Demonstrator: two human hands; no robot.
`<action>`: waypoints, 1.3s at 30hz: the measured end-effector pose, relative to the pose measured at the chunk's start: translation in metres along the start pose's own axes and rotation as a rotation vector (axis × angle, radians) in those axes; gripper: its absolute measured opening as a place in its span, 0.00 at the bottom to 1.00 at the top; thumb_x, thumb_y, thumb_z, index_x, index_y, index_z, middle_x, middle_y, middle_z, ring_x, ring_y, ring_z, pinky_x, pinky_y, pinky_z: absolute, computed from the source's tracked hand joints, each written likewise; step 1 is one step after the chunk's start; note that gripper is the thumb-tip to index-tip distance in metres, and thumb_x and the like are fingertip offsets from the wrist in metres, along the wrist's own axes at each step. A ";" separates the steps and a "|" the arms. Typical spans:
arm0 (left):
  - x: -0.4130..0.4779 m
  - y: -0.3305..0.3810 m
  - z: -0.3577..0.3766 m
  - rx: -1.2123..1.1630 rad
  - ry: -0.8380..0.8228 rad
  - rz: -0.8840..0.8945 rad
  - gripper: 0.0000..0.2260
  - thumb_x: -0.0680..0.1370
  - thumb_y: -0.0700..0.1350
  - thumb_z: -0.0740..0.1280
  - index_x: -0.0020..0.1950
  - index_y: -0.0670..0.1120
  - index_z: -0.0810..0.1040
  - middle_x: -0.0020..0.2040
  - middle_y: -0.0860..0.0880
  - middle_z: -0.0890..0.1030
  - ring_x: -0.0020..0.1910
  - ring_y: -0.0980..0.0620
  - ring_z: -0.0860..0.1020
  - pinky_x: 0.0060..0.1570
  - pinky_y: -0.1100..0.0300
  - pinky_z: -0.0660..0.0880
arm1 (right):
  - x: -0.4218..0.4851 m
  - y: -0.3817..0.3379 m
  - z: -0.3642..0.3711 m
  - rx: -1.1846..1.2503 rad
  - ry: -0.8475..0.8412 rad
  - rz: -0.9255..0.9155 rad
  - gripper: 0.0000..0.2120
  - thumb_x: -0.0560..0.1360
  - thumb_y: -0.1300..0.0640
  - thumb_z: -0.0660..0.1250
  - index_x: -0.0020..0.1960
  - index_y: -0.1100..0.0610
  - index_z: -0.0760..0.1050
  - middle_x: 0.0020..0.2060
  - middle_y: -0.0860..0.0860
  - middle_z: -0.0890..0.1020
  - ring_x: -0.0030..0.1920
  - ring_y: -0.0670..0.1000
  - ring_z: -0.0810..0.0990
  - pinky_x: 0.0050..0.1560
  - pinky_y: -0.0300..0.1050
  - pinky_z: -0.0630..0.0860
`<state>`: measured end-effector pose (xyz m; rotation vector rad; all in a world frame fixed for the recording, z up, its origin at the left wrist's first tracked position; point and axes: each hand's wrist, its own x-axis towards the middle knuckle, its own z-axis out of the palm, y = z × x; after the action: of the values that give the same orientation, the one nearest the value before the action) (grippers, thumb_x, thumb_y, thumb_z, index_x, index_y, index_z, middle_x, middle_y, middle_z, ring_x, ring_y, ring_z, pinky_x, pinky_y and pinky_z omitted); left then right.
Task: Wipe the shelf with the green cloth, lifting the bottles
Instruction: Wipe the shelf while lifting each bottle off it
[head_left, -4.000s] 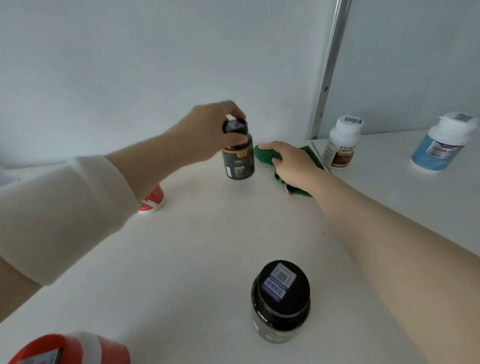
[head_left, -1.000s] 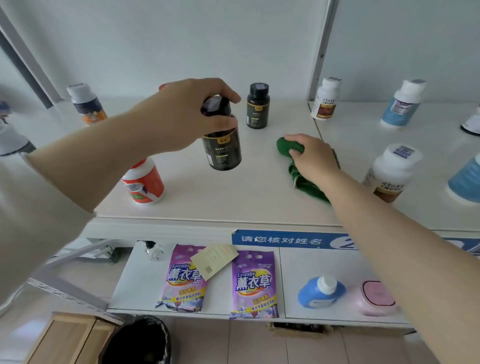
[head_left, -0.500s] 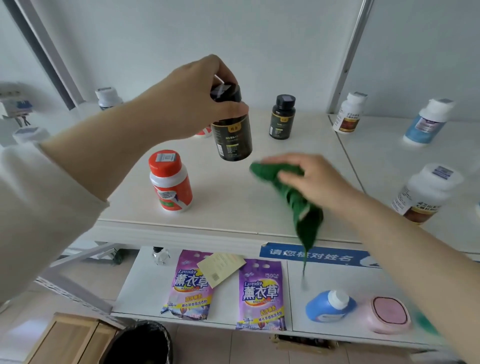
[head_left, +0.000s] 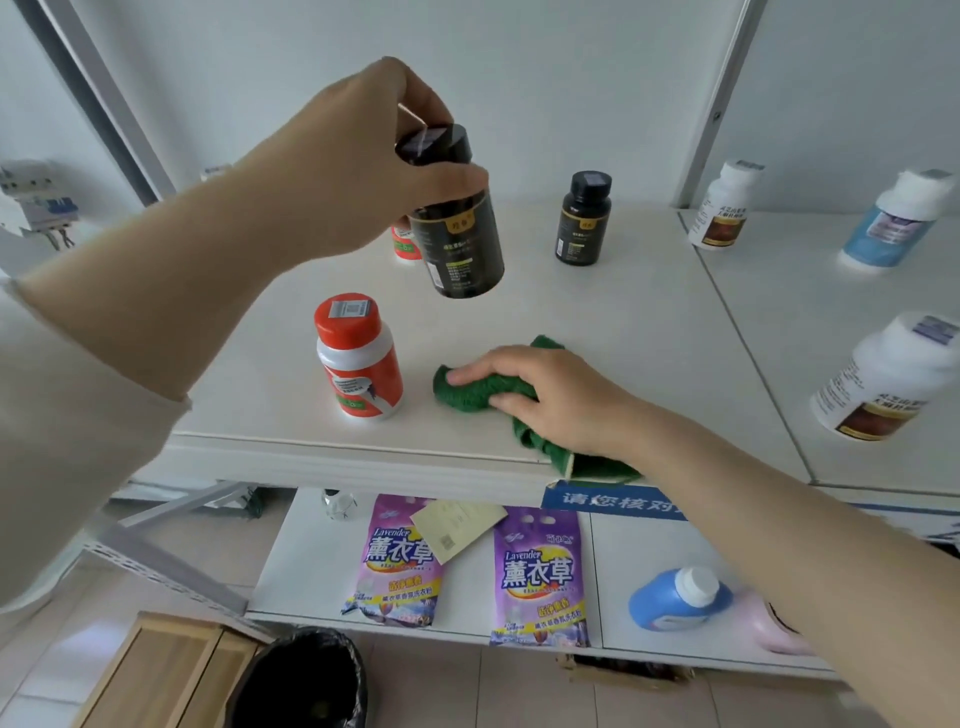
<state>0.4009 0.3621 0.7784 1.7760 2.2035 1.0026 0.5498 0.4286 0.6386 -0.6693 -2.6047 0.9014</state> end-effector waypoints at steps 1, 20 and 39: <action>-0.001 0.002 0.003 0.002 -0.021 0.014 0.17 0.72 0.54 0.67 0.57 0.50 0.70 0.55 0.52 0.76 0.48 0.46 0.79 0.41 0.54 0.75 | -0.019 -0.006 -0.001 0.030 -0.020 -0.027 0.17 0.74 0.66 0.63 0.60 0.52 0.76 0.59 0.48 0.80 0.58 0.42 0.75 0.60 0.31 0.67; -0.022 0.055 0.126 0.022 -0.387 0.214 0.17 0.74 0.49 0.67 0.59 0.47 0.66 0.59 0.45 0.76 0.46 0.49 0.70 0.43 0.60 0.64 | -0.210 -0.008 -0.089 0.249 0.506 0.348 0.26 0.74 0.68 0.62 0.50 0.36 0.77 0.48 0.30 0.81 0.52 0.33 0.77 0.51 0.23 0.70; -0.022 0.179 0.219 -0.034 -0.291 0.111 0.21 0.71 0.53 0.68 0.63 0.52 0.70 0.59 0.52 0.76 0.50 0.56 0.73 0.41 0.73 0.67 | -0.159 0.110 -0.182 0.238 0.847 0.459 0.17 0.76 0.63 0.60 0.59 0.48 0.76 0.60 0.49 0.77 0.60 0.50 0.75 0.61 0.43 0.72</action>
<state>0.6618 0.4454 0.7061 1.9084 1.9215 0.7394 0.7971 0.5132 0.6846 -1.2683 -1.5984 0.7842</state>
